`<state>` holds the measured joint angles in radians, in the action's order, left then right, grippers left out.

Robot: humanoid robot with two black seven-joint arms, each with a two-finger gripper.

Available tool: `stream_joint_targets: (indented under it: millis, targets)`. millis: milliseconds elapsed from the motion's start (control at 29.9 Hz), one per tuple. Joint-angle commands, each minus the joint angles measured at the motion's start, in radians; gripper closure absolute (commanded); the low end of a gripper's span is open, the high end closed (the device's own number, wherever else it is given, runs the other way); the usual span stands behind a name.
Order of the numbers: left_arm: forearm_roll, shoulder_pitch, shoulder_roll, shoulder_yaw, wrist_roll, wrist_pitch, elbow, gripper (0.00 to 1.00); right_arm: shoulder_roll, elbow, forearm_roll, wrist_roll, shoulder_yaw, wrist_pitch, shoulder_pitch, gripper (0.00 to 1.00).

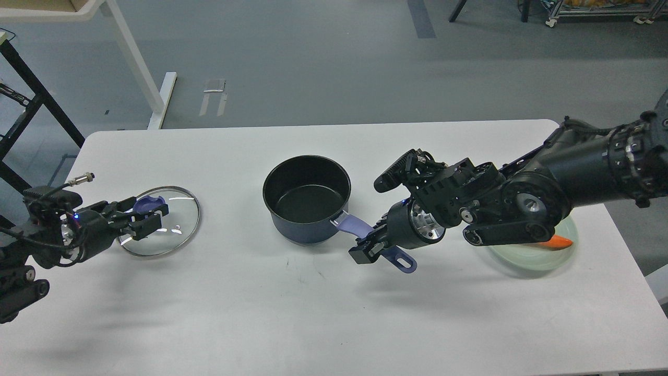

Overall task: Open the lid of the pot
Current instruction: 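Lower the glass lid onto the table beside the pot, left gripper, then open the left gripper and release the lid knob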

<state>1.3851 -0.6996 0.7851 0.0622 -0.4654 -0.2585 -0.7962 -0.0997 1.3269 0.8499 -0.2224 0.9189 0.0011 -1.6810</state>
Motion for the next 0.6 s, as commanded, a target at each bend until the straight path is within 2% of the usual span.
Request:
stream_joint_targets:
  millis: [0,201,301,401,569]
  targets:
    - [-0.046,-0.011,0.008,-0.002,-0.023,0.005,0.0,0.02,0.0,0.0,0.0,0.0,0.0,-0.001,0.003,0.78]
    - [-0.129,-0.018,0.011,-0.002,-0.023,0.01,0.0,0.01,0.002,-0.001,0.0,0.0,-0.002,-0.001,0.003,0.71]
    - [-0.129,-0.02,0.019,-0.002,-0.023,0.012,0.0,0.01,0.0,-0.001,-0.002,0.0,-0.002,-0.001,0.004,0.59]
    - [-0.13,-0.021,0.022,-0.004,-0.023,0.012,-0.001,0.01,0.0,-0.001,-0.003,-0.002,-0.002,-0.001,0.015,0.42]
    - [-0.132,-0.043,0.025,-0.008,-0.023,0.013,-0.001,0.01,-0.002,-0.008,-0.005,-0.002,-0.003,-0.001,0.023,0.29]
